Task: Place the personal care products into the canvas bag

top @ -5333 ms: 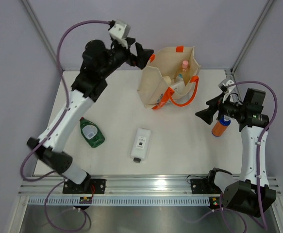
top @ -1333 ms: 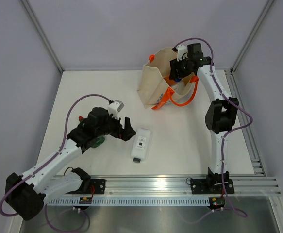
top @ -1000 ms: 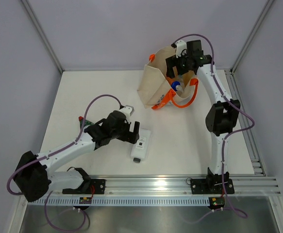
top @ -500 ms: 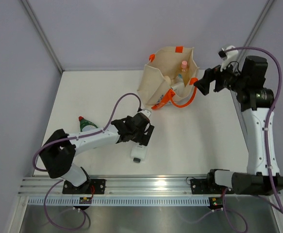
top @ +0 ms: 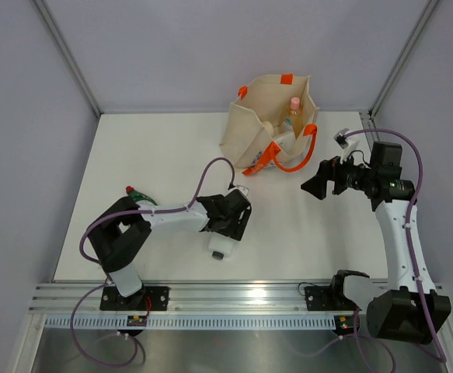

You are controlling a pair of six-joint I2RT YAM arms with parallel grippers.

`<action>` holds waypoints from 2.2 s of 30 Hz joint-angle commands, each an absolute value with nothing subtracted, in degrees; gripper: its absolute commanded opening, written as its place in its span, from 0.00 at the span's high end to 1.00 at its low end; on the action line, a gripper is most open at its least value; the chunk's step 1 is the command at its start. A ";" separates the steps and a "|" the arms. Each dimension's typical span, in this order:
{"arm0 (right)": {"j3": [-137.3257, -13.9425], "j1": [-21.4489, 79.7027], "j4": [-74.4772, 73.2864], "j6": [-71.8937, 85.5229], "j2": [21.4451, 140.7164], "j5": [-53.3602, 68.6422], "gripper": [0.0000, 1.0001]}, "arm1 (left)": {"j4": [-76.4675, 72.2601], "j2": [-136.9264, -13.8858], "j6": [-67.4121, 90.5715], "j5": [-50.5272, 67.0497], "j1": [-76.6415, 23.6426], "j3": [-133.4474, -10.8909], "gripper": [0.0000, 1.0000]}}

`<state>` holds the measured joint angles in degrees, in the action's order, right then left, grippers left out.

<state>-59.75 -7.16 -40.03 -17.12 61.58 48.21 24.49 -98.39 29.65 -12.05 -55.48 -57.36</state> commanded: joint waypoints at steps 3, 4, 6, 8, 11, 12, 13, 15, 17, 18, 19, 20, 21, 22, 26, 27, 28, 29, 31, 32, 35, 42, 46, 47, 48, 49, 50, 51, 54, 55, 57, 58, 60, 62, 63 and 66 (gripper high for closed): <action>-60.03 -8.79 -35.77 -17.58 57.22 52.82 0.01 | 20.92 -99.32 29.89 -15.38 -55.90 -58.53 0.65; -59.86 -8.96 -35.86 -17.67 56.96 52.82 0.00 | 21.00 -98.36 29.45 -15.47 -55.90 -58.80 0.74; -59.33 -9.49 -35.42 -17.49 55.90 52.74 0.00 | 21.53 -94.33 27.52 -15.64 -55.90 -60.28 0.91; -59.24 -10.02 -35.16 -16.97 55.55 52.39 0.00 | 21.88 -91.07 24.46 -15.56 -55.81 -61.69 0.94; -59.15 -10.90 -34.63 -16.00 54.76 50.98 0.00 | 21.01 -84.74 18.23 -12.40 -55.81 -65.47 0.99; -59.15 -11.16 -34.37 -15.74 54.32 50.45 0.01 | 20.92 -82.38 16.80 -11.78 -55.72 -66.78 1.00; -58.98 -11.34 -34.10 -15.38 54.06 49.93 0.01 | 20.83 -81.66 15.48 -10.56 -55.55 -70.10 1.00; -58.89 -12.21 -33.49 -14.59 53.44 48.78 0.01 | 21.09 -81.04 12.40 -8.97 -53.97 -74.60 1.00; -58.71 -13.09 -33.14 -13.80 53.09 48.16 0.01 | 20.83 -82.17 11.26 -4.94 -50.65 -82.39 1.00; -58.71 -13.36 -33.05 -13.54 53.09 48.08 0.01 | 20.48 -83.22 11.16 -3.18 -49.41 -85.23 1.00; -58.71 -13.53 -32.96 -13.36 53.09 47.90 0.01 | 20.13 -84.36 11.25 -0.03 -48.09 -88.13 1.00; -58.71 -13.80 -32.87 -13.27 53.00 47.90 0.01 | 19.34 -87.42 11.25 2.26 -45.64 -94.16 1.00; -58.62 -13.97 -32.87 -13.10 53.17 47.90 0.00 | 18.73 -89.28 11.16 4.11 -44.66 -97.26 1.00; -58.71 -14.06 -32.96 -13.10 53.09 47.99 0.00 | 18.11 -91.21 10.99 7.09 -43.69 -100.43 1.00; -58.62 -14.41 -32.78 -12.92 53.26 48.52 0.00 | 10.84 -104.81 9.06 13.17 -39.65 -115.81 1.00; -58.62 -14.50 -32.78 -12.92 53.26 48.60 0.00 | 8.55 -107.03 8.70 14.84 -39.29 -120.45 1.00; -58.54 -14.50 -32.78 -12.92 53.26 48.69 0.01 | 6.09 -109.14 8.44 15.46 -38.85 -122.24 1.00; -58.54 -14.50 -32.78 -12.92 53.35 48.60 0.01 | 0.93 -111.16 7.74 15.73 -38.33 -123.82 1.00; -58.36 -14.59 -32.70 -13.09 53.26 48.52 0.01 | -7.15 -116.96 5.99 15.65 -37.97 -127.87 1.00; -58.36 -14.59 -32.70 -13.10 53.35 48.43 0.00 | -9.64 -118.64 5.28 15.47 -37.88 -128.84 1.00; -58.36 -14.68 -32.70 -13.27 53.52 48.16 0.01 | -20.08 -123.56 2.99 12.49 -37.44 -128.68 1.00; -58.45 -14.68 -32.70 -13.45 54.14 48.34 0.01 | -23.20 -133.14 2.99 8.70 -35.25 -130.34 1.00; -58.54 -14.68 -32.78 -13.45 54.58 48.43 0.01 | -21.98 -134.12 1.67 8.09 -35.24 -127.36 0.81; -58.62 -14.68 -32.78 -13.53 54.75 48.43 0.00 | -21.80 -134.12 1.50 7.74 -35.24 -126.22 0.72; -58.62 -14.68 -32.87 -13.54 54.76 48.43 0.01 | -21.62 -134.21 1.15 7.47 -35.24 -125.78 0.59; -58.54 -14.68 -32.87 -13.62 54.93 48.51 0.01 | -21.45 -134.21 1.06 7.21 -35.24 -125.60 0.44; -58.62 -14.68 -32.96 -13.80 55.19 48.43 0.00 | -21.27 -134.12 1.05 7.03 -35.24 -125.51 0.21; -58.71 -14.68 -33.13 -13.89 55.28 48.43 0.01 | -21.01 -134.03 1.23 6.16 -35.24 -125.59 0.11; -58.54 -14.68 -33.22 -14.24 55.37 48.95 0.01 | -19.52 -133.33 1.14 3.88 -35.16 -127.43 0.01; -58.54 -14.68 -33.31 -14.33 55.46 49.04 0.00 | -19.08 -132.98 1.14 3.43 -35.16 -128.14 0.01; -58.45 -14.68 -33.48 -14.59 55.46 49.65 0.01 | -18.11 -131.84 0.97 2.47 -34.81 -129.19 0.01; -58.36 -14.68 -33.49 -14.68 55.55 49.75 0.00 | -17.84 -131.31 0.88 2.46 -34.63 -129.29 0.01; -58.36 -14.68 -33.66 -15.03 55.81 50.27 0.01 | -16.88 -129.47 0.79 2.11 -34.11 -128.94 0.01; -58.27 -14.68 -33.75 -15.29 55.81 50.80 0.01 | -16.35 -127.98 0.62 2.28 -33.93 -128.24 0.01; -58.18 -14.68 -34.10 -15.55 55.81 51.67 0.00 | -15.74 -126.40 0.53 2.29 -33.66 -127.97 0.01; -57.92 -14.59 -36.90 -20.80 55.64 58.14 0.01 | -12.77 -121.41 1.14 3.16 -33.40 -126.39 0.01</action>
<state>-58.43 -14.31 -35.09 -15.53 55.94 50.74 -11.94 -131.39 1.72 4.03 -33.93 -125.84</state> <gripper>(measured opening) 0.993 0.984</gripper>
